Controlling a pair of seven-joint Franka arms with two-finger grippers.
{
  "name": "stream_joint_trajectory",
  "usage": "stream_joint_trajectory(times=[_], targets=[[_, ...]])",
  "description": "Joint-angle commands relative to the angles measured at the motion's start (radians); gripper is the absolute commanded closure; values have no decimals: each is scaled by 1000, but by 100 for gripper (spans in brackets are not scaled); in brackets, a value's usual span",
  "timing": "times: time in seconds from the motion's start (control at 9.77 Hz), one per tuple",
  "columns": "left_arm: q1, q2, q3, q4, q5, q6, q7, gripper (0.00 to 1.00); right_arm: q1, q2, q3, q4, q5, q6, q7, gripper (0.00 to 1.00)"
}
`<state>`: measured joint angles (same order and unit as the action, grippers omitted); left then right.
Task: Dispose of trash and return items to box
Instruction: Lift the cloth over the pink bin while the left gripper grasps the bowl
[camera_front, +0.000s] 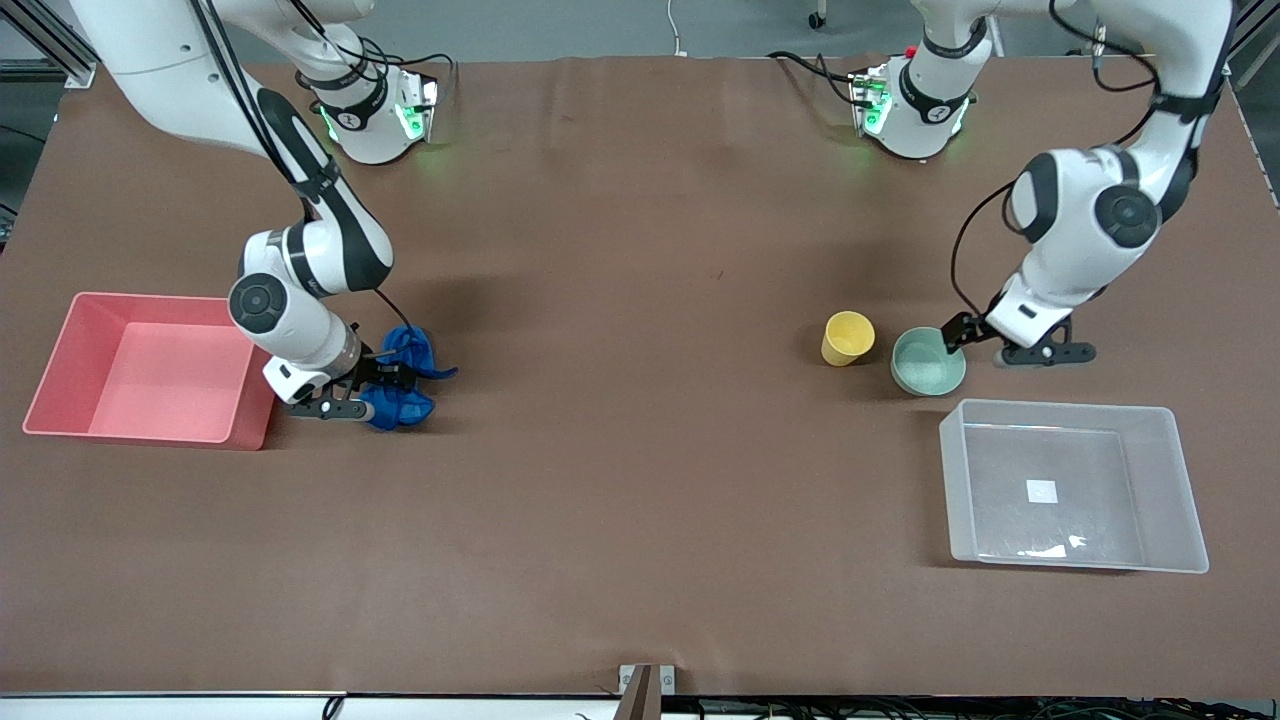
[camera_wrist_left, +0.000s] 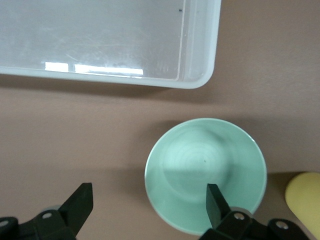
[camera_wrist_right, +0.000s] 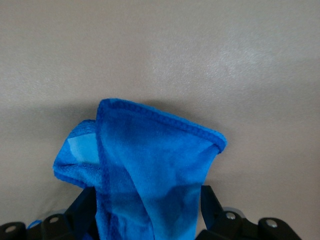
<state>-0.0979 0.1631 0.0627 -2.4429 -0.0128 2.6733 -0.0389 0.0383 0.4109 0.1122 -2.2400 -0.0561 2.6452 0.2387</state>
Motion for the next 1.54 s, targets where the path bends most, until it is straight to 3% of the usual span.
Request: stream_joint_trajectory(times=[0.0,0.1,0.2,0.31,0.41,0.51,0.82,1.02,1.23,1.43], targets=[[-28,104,17,19,-4,51,-4,3,0,-9,3,-46,-10,41,19,67],[-32,130,19,25,-22,74,-6,10,0,-9,3,-46,-8,39,19,95],[-31,147,19,25,-45,108,-6,39,0,-9,3,-44,-8,39,33,100],[-23,153,19,25,-45,115,-4,75,0,-9,4,-37,-8,27,42,99],[-20,156,19,27,-45,117,-4,98,5,-18,6,-26,-8,7,54,99],[-17,156,17,31,-45,117,14,100,12,-39,6,15,-8,-90,63,99],[-17,121,16,31,-44,111,20,100,5,-183,3,266,-5,-640,54,99],[-25,17,16,19,-44,24,20,100,-50,-266,-17,394,-11,-836,-20,99],[-23,-127,17,45,-44,-178,21,100,-61,-297,-205,407,-16,-843,-292,99],[-23,-130,25,158,-45,-284,22,100,-64,-282,-371,393,-16,-779,-534,99]])
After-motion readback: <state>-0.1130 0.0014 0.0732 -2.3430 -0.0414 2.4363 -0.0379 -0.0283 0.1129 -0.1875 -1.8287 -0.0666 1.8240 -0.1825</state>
